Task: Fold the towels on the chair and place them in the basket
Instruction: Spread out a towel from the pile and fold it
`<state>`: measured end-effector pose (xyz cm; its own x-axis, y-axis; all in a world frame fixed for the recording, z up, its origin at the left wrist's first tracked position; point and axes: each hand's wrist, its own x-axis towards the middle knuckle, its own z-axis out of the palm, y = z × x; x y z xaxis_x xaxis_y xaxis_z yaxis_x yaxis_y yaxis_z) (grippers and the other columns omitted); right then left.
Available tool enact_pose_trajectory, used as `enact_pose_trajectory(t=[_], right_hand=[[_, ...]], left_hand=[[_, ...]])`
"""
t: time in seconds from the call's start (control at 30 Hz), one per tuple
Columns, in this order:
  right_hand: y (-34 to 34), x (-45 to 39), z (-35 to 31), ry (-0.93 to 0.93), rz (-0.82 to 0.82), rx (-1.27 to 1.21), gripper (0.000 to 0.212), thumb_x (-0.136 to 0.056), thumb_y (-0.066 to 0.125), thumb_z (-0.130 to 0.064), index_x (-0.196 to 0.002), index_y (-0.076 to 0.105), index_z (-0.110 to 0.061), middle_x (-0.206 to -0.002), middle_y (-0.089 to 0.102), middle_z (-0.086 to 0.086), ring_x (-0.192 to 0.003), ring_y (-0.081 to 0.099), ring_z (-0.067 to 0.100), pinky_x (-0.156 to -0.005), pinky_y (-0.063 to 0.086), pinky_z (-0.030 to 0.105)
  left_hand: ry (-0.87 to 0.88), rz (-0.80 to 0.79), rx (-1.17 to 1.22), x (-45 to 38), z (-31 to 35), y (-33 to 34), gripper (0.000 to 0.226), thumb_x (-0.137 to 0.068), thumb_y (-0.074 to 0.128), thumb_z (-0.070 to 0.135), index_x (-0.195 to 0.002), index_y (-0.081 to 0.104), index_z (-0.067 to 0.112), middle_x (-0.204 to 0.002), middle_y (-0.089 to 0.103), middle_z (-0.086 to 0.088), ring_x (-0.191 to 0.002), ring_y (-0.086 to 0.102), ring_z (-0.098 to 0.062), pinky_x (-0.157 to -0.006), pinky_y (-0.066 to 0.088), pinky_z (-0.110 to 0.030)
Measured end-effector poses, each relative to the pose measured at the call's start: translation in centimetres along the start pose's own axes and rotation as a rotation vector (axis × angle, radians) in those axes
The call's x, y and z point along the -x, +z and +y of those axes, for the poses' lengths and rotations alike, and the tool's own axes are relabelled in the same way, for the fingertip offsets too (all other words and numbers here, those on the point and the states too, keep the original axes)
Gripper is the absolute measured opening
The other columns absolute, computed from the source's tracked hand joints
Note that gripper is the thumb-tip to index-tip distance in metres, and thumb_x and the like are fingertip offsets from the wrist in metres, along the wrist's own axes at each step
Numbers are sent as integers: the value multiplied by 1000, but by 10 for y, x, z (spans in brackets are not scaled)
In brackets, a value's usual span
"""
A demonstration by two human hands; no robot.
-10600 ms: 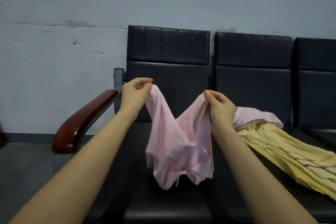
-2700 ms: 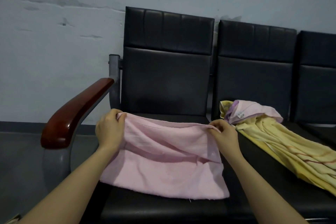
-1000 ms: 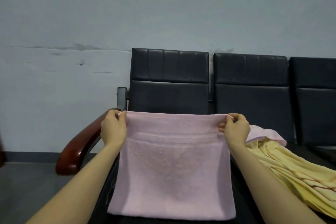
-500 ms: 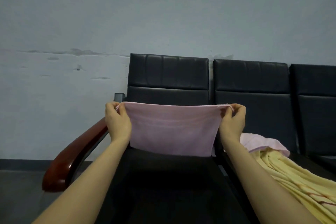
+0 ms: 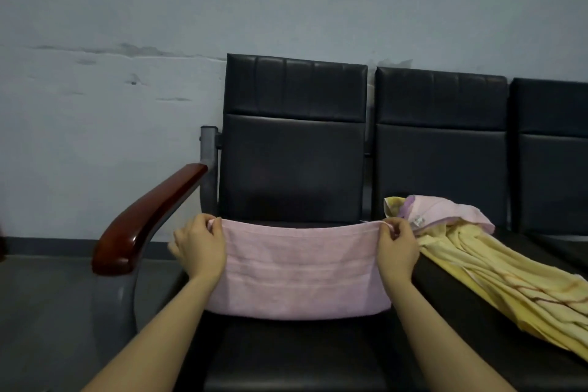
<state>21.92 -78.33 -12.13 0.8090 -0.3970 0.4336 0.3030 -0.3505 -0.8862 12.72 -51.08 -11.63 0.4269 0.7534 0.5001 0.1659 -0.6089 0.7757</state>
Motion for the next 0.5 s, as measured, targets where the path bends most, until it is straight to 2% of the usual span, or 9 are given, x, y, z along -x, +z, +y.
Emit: enact_pose_trajectory(t=[0.13, 0.27, 0.37, 0.5], right_hand=[[6, 11, 19, 105, -144, 10, 13, -95, 51, -10, -96, 63, -15, -90, 61, -1, -93, 59, 20, -76, 44, 30], [18, 13, 46, 235, -231, 118, 20, -95, 50, -10, -106, 66, -12, -104, 65, 8, -99, 58, 23, -85, 47, 35], [24, 9, 57, 269, -182, 137, 23, -96, 47, -9, -111, 64, -9, -107, 64, 10, -101, 57, 26, -86, 44, 36], [34, -3, 59, 219, -107, 98, 19, -96, 47, -11, -109, 61, -11, -100, 59, 5, -92, 54, 18, -79, 42, 32]], left_hand=[[-29, -115, -113, 5, -25, 16, 17, -95, 52, 20, -90, 65, 9, -94, 66, -14, -97, 54, -34, -90, 28, -40], [-44, -226, -201, 5, -42, 33, 17, -95, 53, 19, -97, 67, 10, -98, 68, -12, -99, 56, -31, -93, 30, -40], [-29, -231, -224, -1, -45, 46, 18, -96, 52, 17, -99, 67, 9, -100, 67, -12, -98, 57, -30, -93, 31, -40], [-25, -193, -211, -16, -47, 65, 21, -97, 48, 13, -108, 65, 7, -109, 64, -15, -102, 56, -32, -93, 32, -40]])
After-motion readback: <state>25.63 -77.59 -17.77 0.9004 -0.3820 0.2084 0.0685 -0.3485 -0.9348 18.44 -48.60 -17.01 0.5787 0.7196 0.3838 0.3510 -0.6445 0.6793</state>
